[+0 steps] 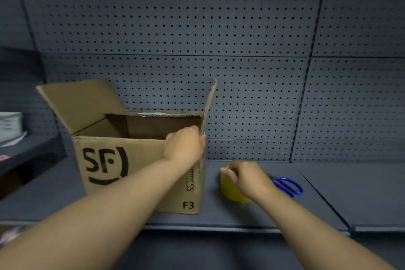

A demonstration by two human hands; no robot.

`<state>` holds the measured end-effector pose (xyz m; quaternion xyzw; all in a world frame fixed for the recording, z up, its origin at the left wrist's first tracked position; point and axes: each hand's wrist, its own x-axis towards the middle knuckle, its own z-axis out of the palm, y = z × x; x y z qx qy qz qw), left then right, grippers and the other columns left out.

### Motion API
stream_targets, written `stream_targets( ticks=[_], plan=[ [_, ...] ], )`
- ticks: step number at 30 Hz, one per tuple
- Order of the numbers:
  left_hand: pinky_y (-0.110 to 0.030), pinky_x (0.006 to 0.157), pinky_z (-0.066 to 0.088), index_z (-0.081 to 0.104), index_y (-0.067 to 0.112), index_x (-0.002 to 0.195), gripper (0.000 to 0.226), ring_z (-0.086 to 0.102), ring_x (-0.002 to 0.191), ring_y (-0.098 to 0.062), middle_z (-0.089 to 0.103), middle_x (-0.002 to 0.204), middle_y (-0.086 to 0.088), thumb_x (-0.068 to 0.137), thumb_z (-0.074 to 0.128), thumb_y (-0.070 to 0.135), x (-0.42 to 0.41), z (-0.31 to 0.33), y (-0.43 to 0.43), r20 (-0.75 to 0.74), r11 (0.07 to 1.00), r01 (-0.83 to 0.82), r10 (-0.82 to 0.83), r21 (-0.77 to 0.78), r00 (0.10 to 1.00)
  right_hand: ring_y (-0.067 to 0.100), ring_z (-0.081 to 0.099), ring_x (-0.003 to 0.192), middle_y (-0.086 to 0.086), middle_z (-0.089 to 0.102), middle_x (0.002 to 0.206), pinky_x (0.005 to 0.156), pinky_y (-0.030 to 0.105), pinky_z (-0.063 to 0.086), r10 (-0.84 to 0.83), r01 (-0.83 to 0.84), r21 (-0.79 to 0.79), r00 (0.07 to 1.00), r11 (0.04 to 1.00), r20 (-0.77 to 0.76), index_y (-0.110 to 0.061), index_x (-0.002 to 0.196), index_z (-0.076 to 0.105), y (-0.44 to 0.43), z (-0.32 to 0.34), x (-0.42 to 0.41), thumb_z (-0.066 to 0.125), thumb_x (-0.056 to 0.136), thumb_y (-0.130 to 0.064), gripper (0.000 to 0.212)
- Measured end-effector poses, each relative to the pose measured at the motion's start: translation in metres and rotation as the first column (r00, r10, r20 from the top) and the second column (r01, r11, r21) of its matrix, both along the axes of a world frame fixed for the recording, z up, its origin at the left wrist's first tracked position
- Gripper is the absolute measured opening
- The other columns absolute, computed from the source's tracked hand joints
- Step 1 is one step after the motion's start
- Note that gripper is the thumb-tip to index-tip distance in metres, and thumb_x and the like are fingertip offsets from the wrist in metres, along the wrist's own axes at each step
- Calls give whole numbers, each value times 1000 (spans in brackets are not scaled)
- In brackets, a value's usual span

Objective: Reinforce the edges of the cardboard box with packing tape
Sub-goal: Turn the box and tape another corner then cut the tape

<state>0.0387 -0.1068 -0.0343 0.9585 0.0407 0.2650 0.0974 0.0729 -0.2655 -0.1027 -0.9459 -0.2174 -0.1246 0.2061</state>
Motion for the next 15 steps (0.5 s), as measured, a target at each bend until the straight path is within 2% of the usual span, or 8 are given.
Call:
stream_targets(
  ticks=[3, 5, 7, 9, 10, 12, 13, 15],
  plan=[
    [-38, 85, 47, 59, 12, 102, 29, 60, 94, -27, 65, 99, -7, 94, 43, 35, -27, 2, 9, -42, 995, 29, -33, -96, 999, 27, 58, 84, 11, 65, 88, 65, 28, 38, 21, -25, 138, 999, 990, 26, -12, 93, 61, -7, 16, 5, 48, 92, -39, 30],
    [-39, 85, 48, 60, 8, 103, 29, 59, 97, -26, 65, 102, -8, 93, 47, 31, -51, 4, 18, -57, 988, 69, -78, -139, 995, 23, 56, 84, 9, 62, 93, 68, 30, 43, 51, -40, 240, 998, 970, -38, -11, 103, 58, -5, 28, 5, 48, 93, -36, 29],
    [-37, 88, 48, 61, 7, 108, 29, 59, 102, -22, 64, 110, -6, 93, 49, 28, -81, 9, 28, -92, 969, 123, -145, -216, 985, 24, 57, 99, 7, 60, 112, 78, 33, 46, 62, -27, 349, 994, 937, -90, -12, 121, 51, 0, 39, 7, 47, 94, -35, 35],
    [-31, 91, 48, 62, 16, 107, 23, 59, 103, -13, 63, 112, 3, 91, 52, 29, -110, 15, 40, -136, 928, 158, -215, -339, 967, 25, 51, 116, 6, 50, 133, 93, 38, 44, 86, -27, 440, 990, 897, -115, -13, 136, 36, 7, 47, 10, 48, 94, -33, 48],
    [-29, 92, 47, 61, 23, 105, 21, 59, 103, -10, 63, 111, 7, 88, 55, 33, -125, 18, 48, -159, 907, 161, -238, -388, 958, 25, 46, 123, 6, 42, 141, 99, 40, 41, 125, -41, 497, 983, 866, -136, -14, 141, 29, 11, 52, 11, 50, 94, -31, 55],
    [-27, 94, 46, 60, 33, 101, 32, 60, 103, -4, 65, 109, 15, 77, 58, 53, -149, 24, 71, -204, 894, 147, -252, -423, 946, 23, 34, 135, 2, 28, 152, 108, 42, 34, 264, -72, 641, 941, 764, -210, -18, 146, 16, 21, 58, 11, 55, 91, -26, 67],
    [-25, 95, 45, 60, 37, 99, 36, 60, 103, 1, 65, 108, 20, 72, 57, 60, -161, 27, 84, -234, 902, 128, -241, -411, 942, 22, 30, 138, 0, 25, 153, 111, 43, 31, 340, -86, 692, 909, 716, -240, -20, 147, 16, 25, 59, 10, 58, 89, -25, 72],
    [-18, 94, 44, 60, 40, 98, 40, 59, 100, 10, 65, 104, 28, 68, 56, 66, -181, 33, 106, -286, 918, 59, -183, -393, 940, 20, 37, 133, -1, 40, 145, 108, 41, 34, 454, -173, 690, 856, 703, -247, -18, 139, 37, 32, 62, 3, 64, 85, -25, 61]
  ],
)
